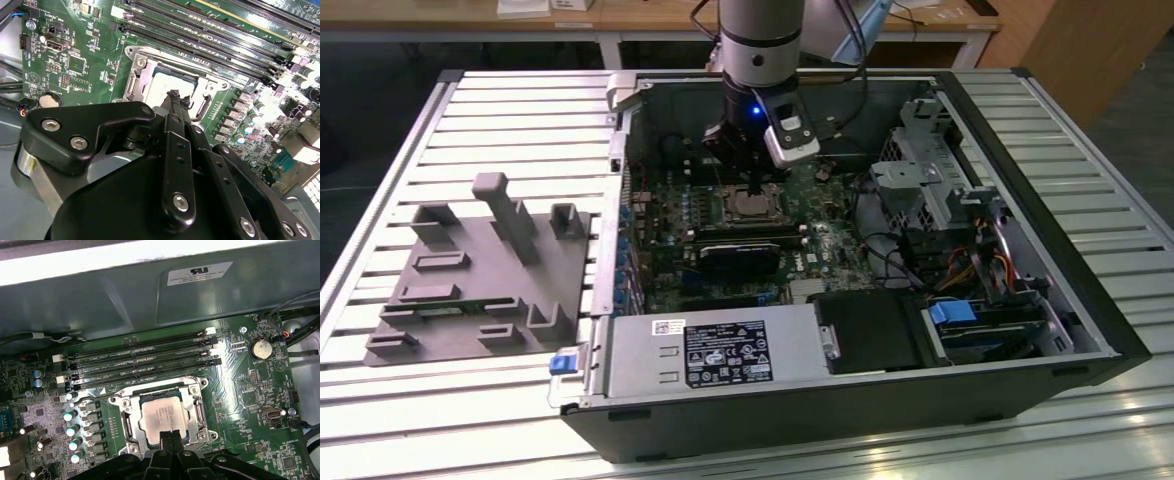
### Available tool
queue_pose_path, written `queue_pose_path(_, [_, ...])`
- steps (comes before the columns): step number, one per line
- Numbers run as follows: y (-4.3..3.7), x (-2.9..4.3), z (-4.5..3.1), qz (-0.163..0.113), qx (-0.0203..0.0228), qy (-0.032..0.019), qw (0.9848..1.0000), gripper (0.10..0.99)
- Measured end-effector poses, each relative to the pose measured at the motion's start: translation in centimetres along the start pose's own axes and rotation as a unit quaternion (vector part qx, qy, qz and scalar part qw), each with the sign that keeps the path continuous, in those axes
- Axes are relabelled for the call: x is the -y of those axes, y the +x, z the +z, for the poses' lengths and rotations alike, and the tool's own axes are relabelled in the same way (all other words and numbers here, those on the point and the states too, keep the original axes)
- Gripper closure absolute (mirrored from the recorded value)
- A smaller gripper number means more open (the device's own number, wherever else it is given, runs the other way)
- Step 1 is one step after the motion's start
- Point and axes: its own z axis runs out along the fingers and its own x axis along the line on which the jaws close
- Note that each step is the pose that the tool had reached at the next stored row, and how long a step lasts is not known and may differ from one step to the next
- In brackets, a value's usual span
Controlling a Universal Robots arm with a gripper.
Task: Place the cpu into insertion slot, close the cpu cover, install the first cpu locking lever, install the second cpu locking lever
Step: 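Install the first cpu locking lever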
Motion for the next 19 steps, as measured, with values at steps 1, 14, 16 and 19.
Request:
queue_pose_path(1, [0.0, 0.0, 0.0, 0.0, 0.0, 0.0, 1.0, 0.984])
queue_pose_path(14, [1.8, 0.38, -0.08, 0.0, 0.0016, -0.0004, 1.0, 0.984])
queue_pose_path(16, [2.38, 0.5, -0.11, 0.0, 0.0026, -0.0006, 1.0, 0.984])
queue_pose_path(19, [3.29, 0.69, -0.15, 0.0, 0.0044, -0.001, 1.0, 0.984])
